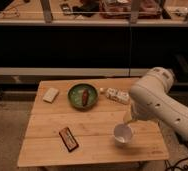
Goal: Place the bottle in the ceramic bowl
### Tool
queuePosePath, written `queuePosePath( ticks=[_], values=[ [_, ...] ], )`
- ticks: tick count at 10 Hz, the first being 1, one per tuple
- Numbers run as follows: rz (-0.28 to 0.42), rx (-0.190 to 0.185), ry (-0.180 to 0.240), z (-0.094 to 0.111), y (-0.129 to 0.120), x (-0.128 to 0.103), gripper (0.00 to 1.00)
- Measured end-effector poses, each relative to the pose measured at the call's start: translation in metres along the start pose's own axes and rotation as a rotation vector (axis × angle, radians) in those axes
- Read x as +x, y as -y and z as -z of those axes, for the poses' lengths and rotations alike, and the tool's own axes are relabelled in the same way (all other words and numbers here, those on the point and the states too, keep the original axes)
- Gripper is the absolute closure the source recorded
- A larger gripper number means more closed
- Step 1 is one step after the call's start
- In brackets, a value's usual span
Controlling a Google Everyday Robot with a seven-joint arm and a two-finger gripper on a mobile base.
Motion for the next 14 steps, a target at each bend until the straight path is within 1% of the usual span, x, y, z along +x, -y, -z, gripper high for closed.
queuePosePath(
  ticks=[11, 12, 14],
  values=[
    [0.0, -0.001, 0.0, 0.0, 0.0, 0.0, 0.25],
    [0.001, -0.01, -0.005, -0.001, -0.003, 0.002, 0.25],
    [0.036, -0.033, -0.054, -0.002, -0.005, 0.025, 0.25]
  ],
)
